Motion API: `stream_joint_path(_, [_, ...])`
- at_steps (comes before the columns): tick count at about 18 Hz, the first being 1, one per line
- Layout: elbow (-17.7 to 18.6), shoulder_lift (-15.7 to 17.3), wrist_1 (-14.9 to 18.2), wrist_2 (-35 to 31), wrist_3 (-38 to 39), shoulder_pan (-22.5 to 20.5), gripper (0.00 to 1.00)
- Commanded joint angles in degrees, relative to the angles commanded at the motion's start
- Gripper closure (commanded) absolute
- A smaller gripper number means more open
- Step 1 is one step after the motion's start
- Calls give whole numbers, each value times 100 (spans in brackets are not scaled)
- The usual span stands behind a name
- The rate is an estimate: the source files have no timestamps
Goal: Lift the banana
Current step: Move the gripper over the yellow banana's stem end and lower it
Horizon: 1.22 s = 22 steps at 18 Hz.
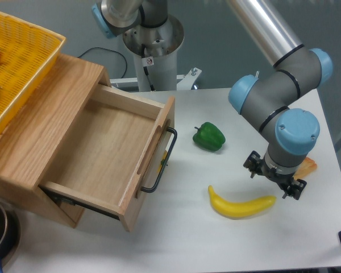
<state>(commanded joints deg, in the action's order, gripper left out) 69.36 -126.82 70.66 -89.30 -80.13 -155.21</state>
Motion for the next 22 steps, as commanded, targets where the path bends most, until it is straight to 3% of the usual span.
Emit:
stream_joint_path(6, [-28, -18, -17, -25, -459, -71, 0])
stream_joint_path(8, [-27, -44, -209, -26, -642, -79, 0])
stream_joint_path(10, [147, -18, -482, -25, -1021, -141, 0])
stream_joint_path(16, [455, -9, -589, 18, -1628, -106, 0])
stream_joint_path(18, [666, -44, -667, 18, -1646, -45, 0])
stream_joint_path(22, [720, -158, -712, -17, -1637, 88, 0])
